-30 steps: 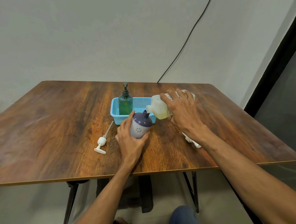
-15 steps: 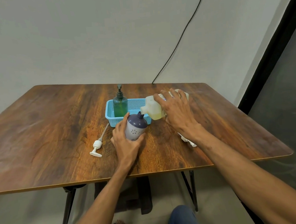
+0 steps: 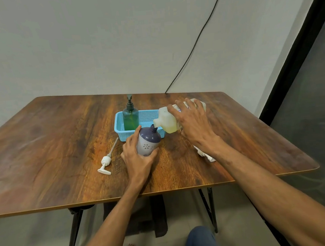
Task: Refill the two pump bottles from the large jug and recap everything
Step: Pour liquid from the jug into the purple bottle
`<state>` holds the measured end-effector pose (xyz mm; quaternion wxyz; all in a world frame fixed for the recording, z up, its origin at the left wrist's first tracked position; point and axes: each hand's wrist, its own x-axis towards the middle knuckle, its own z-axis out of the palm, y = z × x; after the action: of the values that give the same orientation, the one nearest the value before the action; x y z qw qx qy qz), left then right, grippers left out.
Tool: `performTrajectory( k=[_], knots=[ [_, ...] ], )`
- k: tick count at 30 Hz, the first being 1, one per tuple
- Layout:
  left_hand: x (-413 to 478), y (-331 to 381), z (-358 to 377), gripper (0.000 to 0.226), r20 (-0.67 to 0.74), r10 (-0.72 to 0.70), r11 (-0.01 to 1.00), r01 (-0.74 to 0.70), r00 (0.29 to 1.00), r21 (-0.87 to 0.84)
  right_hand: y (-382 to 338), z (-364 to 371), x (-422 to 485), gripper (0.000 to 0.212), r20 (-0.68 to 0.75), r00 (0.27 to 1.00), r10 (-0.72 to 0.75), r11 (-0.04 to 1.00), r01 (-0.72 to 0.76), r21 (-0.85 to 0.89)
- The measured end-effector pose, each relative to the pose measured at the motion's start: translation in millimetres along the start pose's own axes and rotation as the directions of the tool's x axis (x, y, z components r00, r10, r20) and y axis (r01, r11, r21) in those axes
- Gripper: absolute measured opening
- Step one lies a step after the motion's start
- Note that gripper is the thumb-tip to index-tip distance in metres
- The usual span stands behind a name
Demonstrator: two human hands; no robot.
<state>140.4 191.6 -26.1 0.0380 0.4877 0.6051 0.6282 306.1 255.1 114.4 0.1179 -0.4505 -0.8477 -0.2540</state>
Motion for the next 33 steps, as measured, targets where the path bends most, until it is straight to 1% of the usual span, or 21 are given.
performTrajectory(
  k=[9, 14, 33],
  knots=[
    [-0.3, 0.6, -1.5, 0.09, 0.006, 0.0, 1.0, 0.0, 1.0, 0.001, 0.3, -4.5, -0.8, 0.083, 0.019, 1.0, -0.009, 1.0, 0.009, -0.006],
    [1.2, -0.3, -1.1, 0.091, 0.008, 0.005, 1.0, -0.005, 1.0, 0.002, 0.3, -3.0, 0.1, 0.08, -0.009, 1.0, -0.014, 1.0, 0.014, -0.019],
    [0.1, -0.5, -1.6, 0.091, 0.002, 0.004, 1.0, -0.004, 1.0, -0.014, -1.7, -5.3, 0.2, 0.081, 0.001, 1.0, -0.018, 1.0, 0.018, -0.024]
  ],
)
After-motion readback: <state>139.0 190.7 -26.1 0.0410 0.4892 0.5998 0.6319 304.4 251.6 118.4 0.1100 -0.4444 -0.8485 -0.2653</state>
